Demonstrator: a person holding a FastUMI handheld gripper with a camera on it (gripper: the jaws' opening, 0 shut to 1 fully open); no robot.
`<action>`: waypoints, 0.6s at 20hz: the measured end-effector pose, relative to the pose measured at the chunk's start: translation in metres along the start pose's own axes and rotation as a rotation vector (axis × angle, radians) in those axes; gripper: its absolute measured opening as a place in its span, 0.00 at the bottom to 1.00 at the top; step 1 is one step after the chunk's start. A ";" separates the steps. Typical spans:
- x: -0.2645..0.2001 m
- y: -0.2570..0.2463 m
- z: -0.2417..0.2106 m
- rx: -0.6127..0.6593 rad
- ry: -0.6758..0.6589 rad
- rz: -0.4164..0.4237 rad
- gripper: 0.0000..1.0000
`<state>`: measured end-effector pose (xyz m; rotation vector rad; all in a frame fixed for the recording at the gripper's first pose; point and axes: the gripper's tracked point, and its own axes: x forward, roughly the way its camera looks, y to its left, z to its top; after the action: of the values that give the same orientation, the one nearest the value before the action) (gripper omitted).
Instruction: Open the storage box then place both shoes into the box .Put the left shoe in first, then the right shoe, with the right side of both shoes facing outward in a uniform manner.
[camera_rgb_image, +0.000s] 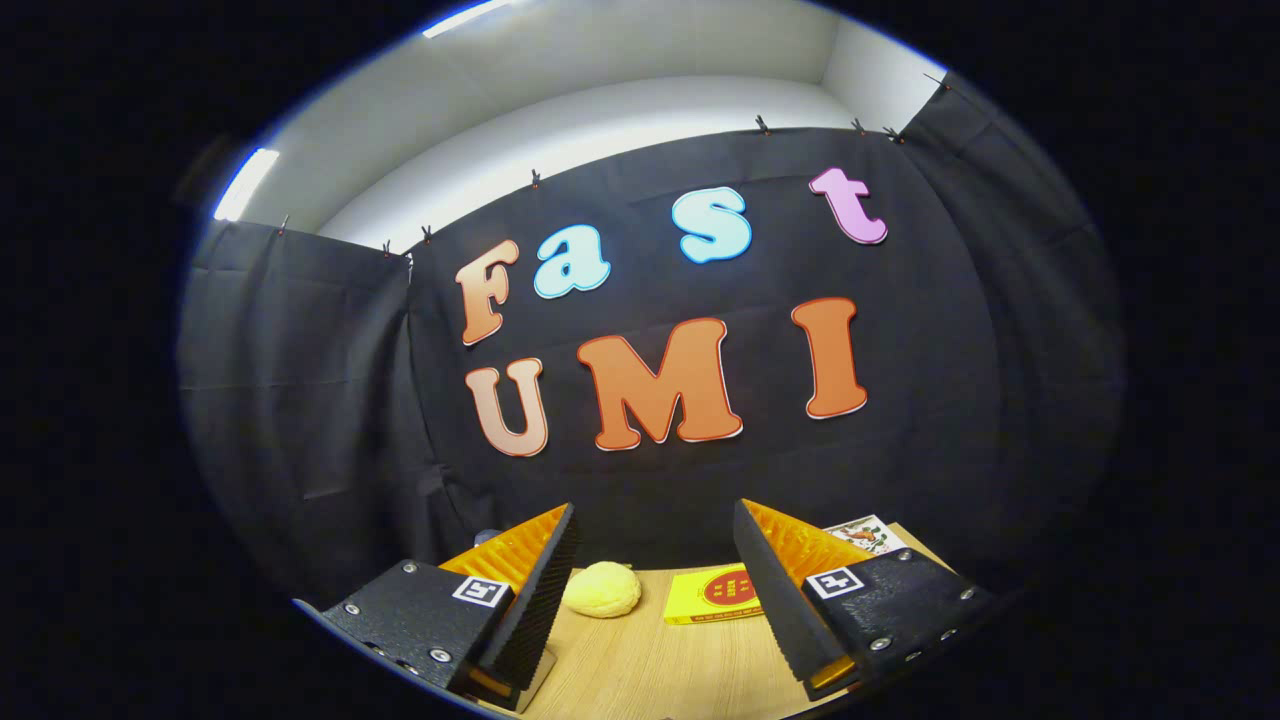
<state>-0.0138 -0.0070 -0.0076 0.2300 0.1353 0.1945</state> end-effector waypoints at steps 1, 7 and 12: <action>-0.002 -0.001 0.006 -0.002 -0.010 0.003 0.93; -0.009 -0.009 0.038 -0.024 -0.068 -0.006 0.94; -0.012 -0.006 0.062 -0.105 -0.135 -0.007 0.95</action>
<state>-0.0147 -0.0282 0.0526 0.1378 -0.0083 0.1778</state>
